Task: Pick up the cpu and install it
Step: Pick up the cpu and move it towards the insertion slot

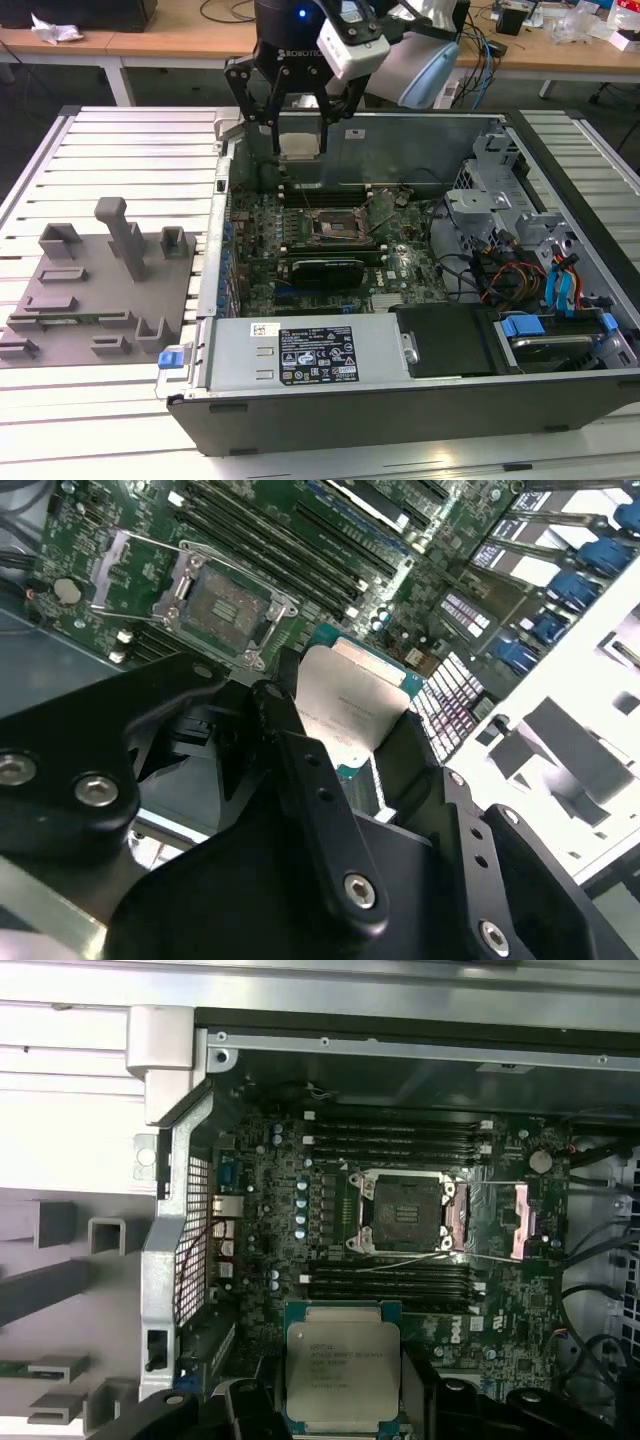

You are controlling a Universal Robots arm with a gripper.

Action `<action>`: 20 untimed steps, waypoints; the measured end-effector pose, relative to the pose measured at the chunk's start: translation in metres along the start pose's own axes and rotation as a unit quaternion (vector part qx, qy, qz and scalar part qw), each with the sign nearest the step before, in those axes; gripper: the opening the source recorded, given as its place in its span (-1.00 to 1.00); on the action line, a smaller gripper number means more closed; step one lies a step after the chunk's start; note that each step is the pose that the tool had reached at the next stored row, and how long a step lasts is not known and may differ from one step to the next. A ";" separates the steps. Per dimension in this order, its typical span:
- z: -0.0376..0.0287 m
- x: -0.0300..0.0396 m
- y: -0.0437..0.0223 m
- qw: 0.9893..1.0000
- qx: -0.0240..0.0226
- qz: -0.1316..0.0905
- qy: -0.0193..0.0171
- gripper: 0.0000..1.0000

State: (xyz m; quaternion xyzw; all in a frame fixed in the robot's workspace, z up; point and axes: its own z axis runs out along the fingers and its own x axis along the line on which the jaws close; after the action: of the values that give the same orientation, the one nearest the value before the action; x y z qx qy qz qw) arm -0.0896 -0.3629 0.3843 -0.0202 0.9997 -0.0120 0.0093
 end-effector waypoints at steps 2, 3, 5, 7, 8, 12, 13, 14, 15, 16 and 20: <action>0.0002 -0.0085 -0.0002 1.000 0.000 0.000 0.000 0.10; 0.0003 -0.0135 -0.0002 1.000 0.000 0.000 0.000 0.10; 0.0005 -0.0192 -0.0004 1.000 0.000 0.000 0.000 0.10; 0.0005 -0.0219 -0.0005 1.000 0.000 0.000 0.000 0.10; 0.0006 -0.0242 -0.0005 1.000 0.000 0.000 0.000 0.10; 0.0011 -0.0309 -0.0006 1.000 0.000 0.000 0.000 0.10; 0.0015 -0.0324 -0.0007 1.000 0.000 0.000 0.000 0.10; 0.0032 -0.0328 -0.0006 1.000 0.000 0.000 0.000 0.10; 0.0062 -0.0333 -0.0003 1.000 0.000 0.000 0.000 0.10; 0.0084 -0.0342 0.0000 1.000 0.000 0.000 0.001 0.10; 0.0118 -0.0371 0.0008 1.000 0.000 0.000 0.001 0.10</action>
State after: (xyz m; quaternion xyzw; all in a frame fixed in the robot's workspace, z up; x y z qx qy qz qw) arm -0.0523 -0.3609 0.3732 -0.0202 0.9997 -0.0120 0.0086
